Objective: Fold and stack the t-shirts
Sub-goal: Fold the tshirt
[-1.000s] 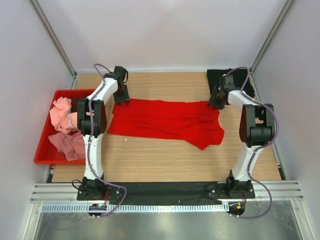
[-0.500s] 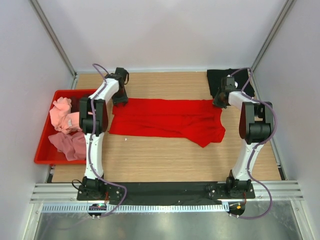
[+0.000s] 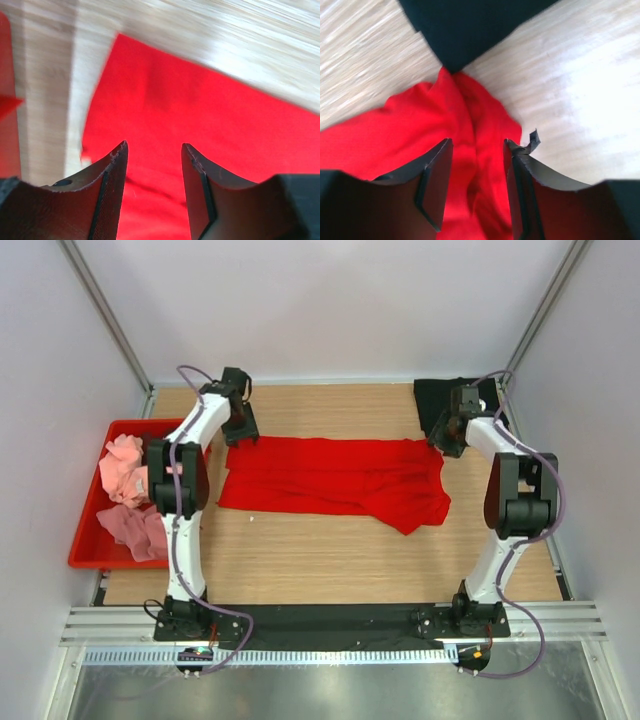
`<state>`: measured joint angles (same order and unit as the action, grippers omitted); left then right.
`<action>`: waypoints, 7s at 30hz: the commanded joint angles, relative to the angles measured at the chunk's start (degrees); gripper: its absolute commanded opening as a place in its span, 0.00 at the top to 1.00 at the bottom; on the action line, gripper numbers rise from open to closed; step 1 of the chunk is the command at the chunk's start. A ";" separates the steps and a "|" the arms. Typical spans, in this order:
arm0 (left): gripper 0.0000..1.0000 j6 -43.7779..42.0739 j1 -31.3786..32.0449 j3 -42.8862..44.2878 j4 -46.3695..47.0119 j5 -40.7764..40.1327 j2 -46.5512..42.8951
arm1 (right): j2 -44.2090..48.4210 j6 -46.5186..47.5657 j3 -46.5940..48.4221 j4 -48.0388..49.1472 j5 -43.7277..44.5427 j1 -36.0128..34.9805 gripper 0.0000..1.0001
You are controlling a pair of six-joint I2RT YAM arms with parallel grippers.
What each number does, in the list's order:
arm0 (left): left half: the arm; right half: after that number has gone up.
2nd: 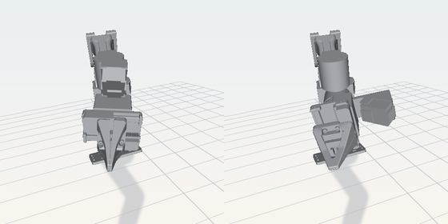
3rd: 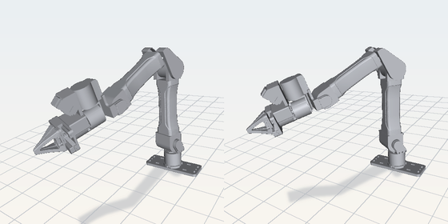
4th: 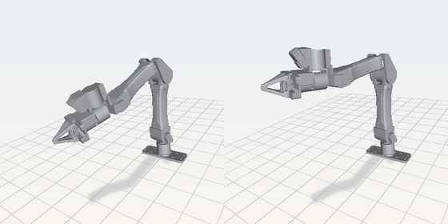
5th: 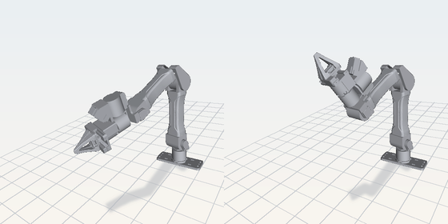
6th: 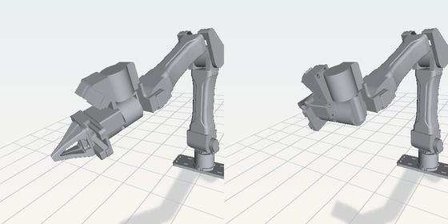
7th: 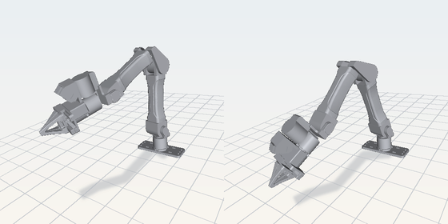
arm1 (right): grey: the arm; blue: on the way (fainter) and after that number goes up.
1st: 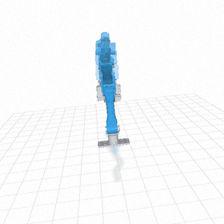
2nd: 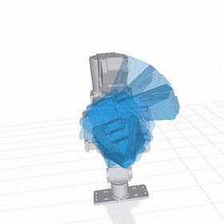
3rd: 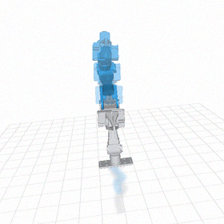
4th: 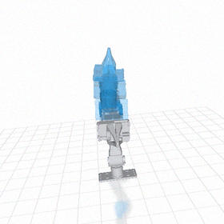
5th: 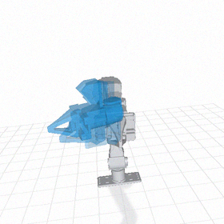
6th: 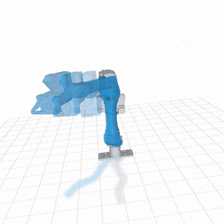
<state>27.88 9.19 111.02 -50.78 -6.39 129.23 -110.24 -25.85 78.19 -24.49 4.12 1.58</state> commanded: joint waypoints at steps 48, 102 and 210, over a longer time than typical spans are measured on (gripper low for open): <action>0.51 1.13 17.18 -24.45 13.70 16.77 -24.20 | 23.21 3.61 -18.50 -18.20 -7.02 -4.22 0.99; 0.60 13.34 35.28 -21.72 29.78 17.73 -11.71 | 29.63 -0.33 -27.82 -13.39 -2.80 -8.17 0.69; 0.63 17.21 39.24 -12.94 27.05 4.11 -2.76 | 17.42 -8.52 -25.46 -1.79 7.22 -10.64 0.72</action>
<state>44.66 48.69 94.87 -24.67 -1.74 125.71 -94.21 -33.19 53.71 -27.40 10.74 -9.23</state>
